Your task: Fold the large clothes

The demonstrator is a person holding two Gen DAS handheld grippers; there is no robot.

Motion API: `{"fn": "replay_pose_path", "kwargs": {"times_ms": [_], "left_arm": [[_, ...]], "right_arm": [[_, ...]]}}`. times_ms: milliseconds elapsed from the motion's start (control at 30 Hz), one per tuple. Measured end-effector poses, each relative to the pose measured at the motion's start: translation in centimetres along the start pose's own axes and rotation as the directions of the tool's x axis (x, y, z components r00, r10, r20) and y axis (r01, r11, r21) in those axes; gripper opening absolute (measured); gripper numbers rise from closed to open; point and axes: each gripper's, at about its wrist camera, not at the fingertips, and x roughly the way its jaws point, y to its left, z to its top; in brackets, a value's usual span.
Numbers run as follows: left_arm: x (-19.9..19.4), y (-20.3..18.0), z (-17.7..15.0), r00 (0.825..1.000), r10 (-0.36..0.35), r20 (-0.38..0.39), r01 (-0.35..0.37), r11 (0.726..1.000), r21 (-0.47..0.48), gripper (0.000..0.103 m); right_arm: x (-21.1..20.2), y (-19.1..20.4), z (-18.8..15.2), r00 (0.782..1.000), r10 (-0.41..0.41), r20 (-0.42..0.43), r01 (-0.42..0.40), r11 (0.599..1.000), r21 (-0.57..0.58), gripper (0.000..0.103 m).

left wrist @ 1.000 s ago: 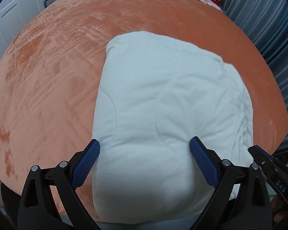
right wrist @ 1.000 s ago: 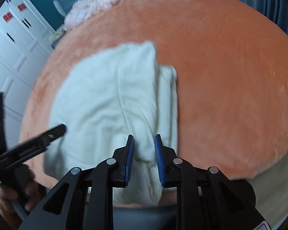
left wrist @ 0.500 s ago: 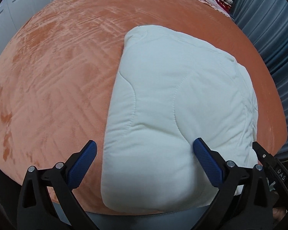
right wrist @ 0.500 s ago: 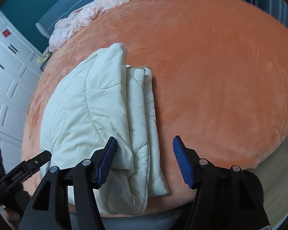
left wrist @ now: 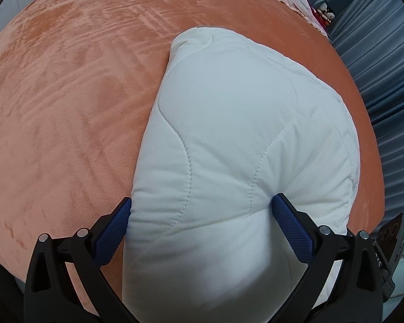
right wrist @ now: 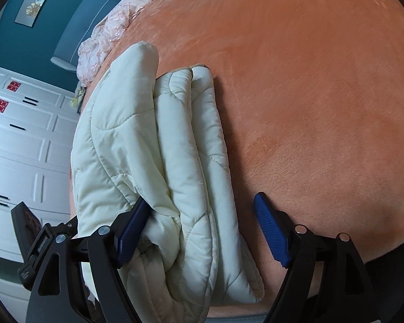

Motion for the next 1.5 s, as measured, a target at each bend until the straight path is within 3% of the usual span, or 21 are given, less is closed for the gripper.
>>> {"fn": "replay_pose_path", "kwargs": {"times_ms": [433, 500, 533, 600, 667, 767, 933, 1033, 1133, 1233, 1367, 1500], "left_arm": [[1.0, 0.3, -0.4, 0.998, -0.028, 0.053, 0.028, 1.000, 0.002, 0.098], [0.8, 0.3, -0.3, 0.998, -0.040, 0.047, 0.040, 0.999, 0.003, 0.098], [0.5, 0.3, -0.3, 0.998, -0.045, 0.044, 0.045, 0.999, 0.005, 0.098], [-0.5, -0.1, -0.3, 0.997, -0.057, 0.050, 0.056, 0.998, 0.020, 0.086], [-2.2, -1.0, -0.5, 0.996, -0.056, 0.068, 0.051, 0.996, 0.070, 0.073], [-5.5, -2.1, -0.6, 0.992, -0.076, 0.104, 0.062, 0.989, 0.135, 0.060], [-11.6, -3.3, -0.9, 0.970, -0.157, 0.188, 0.116, 0.971, 0.209, 0.057], [-15.5, -3.8, -0.8, 0.944, -0.209, 0.254, 0.147, 0.959, 0.244, 0.057], [-19.5, -4.0, -0.1, 0.906, -0.263, 0.330, 0.175, 0.946, 0.273, 0.057], [-23.8, -3.7, 1.0, 0.857, -0.311, 0.411, 0.193, 0.933, 0.304, 0.057], [-29.3, -2.4, 2.8, 0.773, -0.357, 0.524, 0.187, 0.918, 0.349, 0.057], [-32.3, 0.1, 5.3, 0.714, -0.360, 0.600, 0.162, 0.919, 0.359, 0.058]], "right_arm": [[0.6, 0.7, -0.2, 1.000, -0.007, 0.022, 0.008, 1.000, -0.029, 0.077], [0.7, 1.1, -0.1, 1.000, 0.029, 0.007, -0.029, 0.999, -0.023, 0.062], [0.6, 1.2, -0.1, 1.000, 0.028, 0.004, -0.028, 1.000, -0.012, 0.059], [0.1, 1.9, -0.1, 1.000, 0.027, 0.008, -0.027, 0.999, -0.038, 0.038], [-1.1, 3.1, -0.3, 1.000, -0.005, 0.029, 0.007, 0.996, -0.085, 0.029], [-3.3, 4.6, -0.8, 0.998, -0.024, 0.062, 0.031, 0.992, -0.125, 0.025], [-8.4, 7.2, -1.9, 0.989, 0.029, 0.145, -0.003, 0.985, -0.172, 0.024], [-11.8, 9.8, -2.4, 0.975, 0.051, 0.216, 0.003, 0.971, -0.239, 0.024], [-15.2, 13.0, -2.4, 0.953, 0.100, 0.287, -0.011, 0.955, -0.297, 0.024], [-18.2, 16.6, -2.3, 0.921, 0.171, 0.349, -0.034, 0.930, -0.367, 0.024], [-20.9, 22.3, -1.9, 0.875, 0.273, 0.401, -0.061, 0.882, -0.466, 0.024], [-21.0, 26.1, -1.4, 0.847, 0.346, 0.404, -0.086, 0.839, -0.537, 0.024]]}}
